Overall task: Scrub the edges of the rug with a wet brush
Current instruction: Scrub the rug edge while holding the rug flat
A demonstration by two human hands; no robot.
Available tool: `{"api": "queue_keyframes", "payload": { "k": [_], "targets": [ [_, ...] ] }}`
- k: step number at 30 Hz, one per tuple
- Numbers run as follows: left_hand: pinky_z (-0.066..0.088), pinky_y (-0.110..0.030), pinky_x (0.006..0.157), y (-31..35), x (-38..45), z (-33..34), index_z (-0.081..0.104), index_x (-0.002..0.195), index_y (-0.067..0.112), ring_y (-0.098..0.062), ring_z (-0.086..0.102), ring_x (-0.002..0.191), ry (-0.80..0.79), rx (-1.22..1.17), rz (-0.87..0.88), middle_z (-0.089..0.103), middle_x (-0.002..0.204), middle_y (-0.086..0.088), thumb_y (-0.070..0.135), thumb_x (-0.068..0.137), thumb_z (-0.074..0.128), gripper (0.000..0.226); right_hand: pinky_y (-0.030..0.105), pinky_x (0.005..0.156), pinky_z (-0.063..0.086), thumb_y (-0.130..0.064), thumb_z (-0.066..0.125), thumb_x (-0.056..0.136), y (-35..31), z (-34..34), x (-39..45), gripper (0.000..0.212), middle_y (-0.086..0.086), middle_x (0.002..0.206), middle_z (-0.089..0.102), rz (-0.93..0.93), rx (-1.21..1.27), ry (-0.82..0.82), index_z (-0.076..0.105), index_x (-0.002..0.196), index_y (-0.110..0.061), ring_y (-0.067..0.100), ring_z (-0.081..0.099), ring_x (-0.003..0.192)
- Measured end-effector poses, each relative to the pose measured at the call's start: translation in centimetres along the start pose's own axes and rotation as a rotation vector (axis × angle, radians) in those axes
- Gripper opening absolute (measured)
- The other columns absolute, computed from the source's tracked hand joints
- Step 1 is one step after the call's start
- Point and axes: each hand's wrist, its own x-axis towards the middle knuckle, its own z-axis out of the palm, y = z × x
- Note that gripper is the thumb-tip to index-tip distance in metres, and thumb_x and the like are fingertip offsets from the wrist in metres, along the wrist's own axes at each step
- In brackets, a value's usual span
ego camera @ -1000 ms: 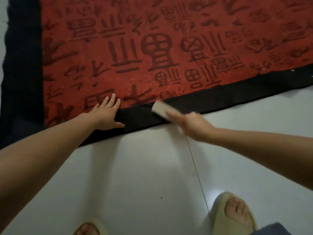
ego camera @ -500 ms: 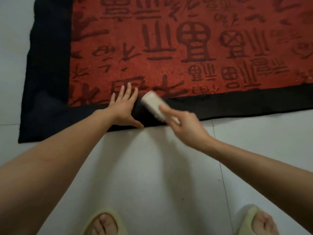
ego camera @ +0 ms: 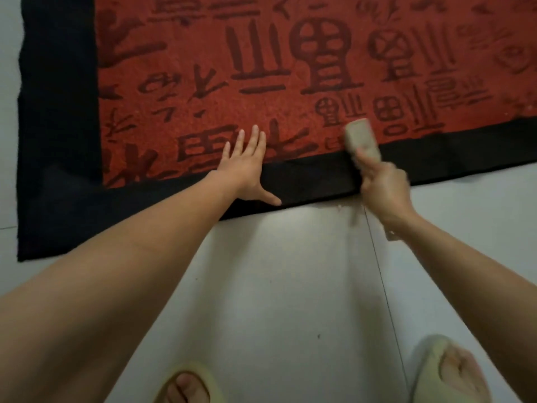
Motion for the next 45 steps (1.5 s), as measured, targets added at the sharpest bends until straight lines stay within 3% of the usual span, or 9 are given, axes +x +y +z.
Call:
{"api": "queue_keyframes", "payload": {
  "k": [2, 8, 12, 18, 23, 29, 33, 37, 45],
  "targets": [
    [-0.011, -0.049, 0.118, 0.7, 0.2, -0.2, -0.026, 0.151, 0.014, -0.030, -0.029, 0.144, -0.015, -0.013, -0.031, -0.036, 0.156, -0.004, 0.072, 0.057, 0.078, 0.152, 0.039, 0.087, 0.040, -0.005, 0.044, 0.095, -1.0, 1.0, -1.3, 0.047, 0.031, 0.114, 0.062, 0.143, 0.093, 0.094, 0.056, 0.135, -0.026, 0.044, 0.058, 0.103],
    [-0.016, -0.046, 0.117, -0.4, 0.4, 0.4, -0.021, 0.153, 0.019, -0.024, -0.030, 0.145, 0.033, -0.135, -0.022, -0.033, 0.158, 0.001, 0.079, 0.060, 0.068, 0.142, 0.042, 0.087, 0.048, -0.010, 0.050, 0.094, -2.7, 3.1, -3.4, 0.048, 0.021, 0.115, 0.066, -0.286, 0.080, -0.131, 0.053, 0.135, -0.035, 0.039, 0.063, 0.103],
    [-0.015, -0.046, 0.117, -0.1, 0.6, 1.0, -0.017, 0.154, 0.020, -0.024, -0.027, 0.146, 0.093, -0.148, -0.026, -0.029, 0.159, 0.001, 0.079, 0.062, 0.067, 0.138, 0.043, 0.095, 0.046, -0.016, 0.048, 0.097, -0.4, 0.9, 0.3, 0.039, 0.025, 0.120, 0.063, 0.094, 0.164, 0.026, 0.057, 0.132, -0.032, 0.040, 0.059, 0.111],
    [-0.016, -0.048, 0.118, 0.2, -0.2, 1.6, -0.023, 0.152, 0.011, -0.024, -0.029, 0.145, 0.134, -0.102, -0.065, -0.032, 0.158, -0.003, 0.074, 0.057, 0.076, 0.150, 0.036, 0.095, 0.047, -0.011, 0.050, 0.095, -4.9, 5.1, -4.0, 0.046, 0.012, 0.122, 0.065, -0.335, 0.238, -0.187, 0.054, 0.135, -0.032, 0.030, 0.061, 0.112],
    [-0.017, -0.049, 0.117, 1.1, -0.1, 0.9, -0.029, 0.149, 0.012, -0.026, -0.033, 0.143, 0.043, -0.055, -0.094, -0.038, 0.155, -0.005, 0.079, 0.054, 0.073, 0.155, 0.042, 0.093, 0.045, -0.014, 0.047, 0.097, -2.6, 3.7, -0.8, 0.043, 0.025, 0.116, 0.064, -0.004, 0.209, 0.009, 0.053, 0.137, -0.030, 0.039, 0.061, 0.106],
    [-0.016, -0.049, 0.117, 0.6, -0.5, 0.9, -0.028, 0.149, 0.011, -0.025, -0.032, 0.144, 0.045, -0.048, -0.086, -0.037, 0.155, -0.005, 0.076, 0.057, 0.074, 0.152, 0.042, 0.089, 0.050, -0.013, 0.047, 0.094, -3.6, 5.1, -2.9, 0.051, 0.021, 0.117, 0.065, -0.322, 0.159, -0.204, 0.047, 0.140, -0.035, 0.036, 0.065, 0.103],
    [-0.017, -0.048, 0.116, 0.7, -0.5, 0.8, -0.030, 0.148, 0.012, -0.025, -0.033, 0.143, 0.027, -0.037, -0.093, -0.038, 0.155, -0.005, 0.082, 0.053, 0.071, 0.155, 0.037, 0.082, 0.042, -0.018, 0.043, 0.100, -2.4, 4.2, -1.9, 0.046, 0.028, 0.109, 0.064, -0.009, 0.187, 0.010, 0.046, 0.142, -0.036, 0.042, 0.061, 0.097],
    [-0.016, -0.049, 0.118, 0.7, -0.4, 0.7, -0.029, 0.149, 0.013, -0.025, -0.033, 0.143, 0.023, -0.037, -0.086, -0.038, 0.155, -0.004, 0.082, 0.052, 0.071, 0.156, 0.041, 0.082, 0.051, -0.017, 0.043, 0.098, -3.0, 5.1, -3.9, 0.052, 0.024, 0.111, 0.067, -0.314, 0.158, -0.193, 0.039, 0.144, -0.042, 0.038, 0.066, 0.095],
    [-0.017, -0.049, 0.117, 0.9, -0.5, 0.4, -0.031, 0.148, 0.015, -0.024, -0.035, 0.142, -0.006, -0.040, -0.108, -0.040, 0.154, -0.002, 0.081, 0.051, 0.072, 0.156, 0.030, 0.070, 0.036, -0.028, 0.032, 0.100, -3.1, 5.1, -5.1, 0.055, 0.028, 0.101, 0.061, -0.304, 0.081, -0.293, 0.016, 0.148, -0.050, 0.041, 0.061, 0.084]
  ]
}}
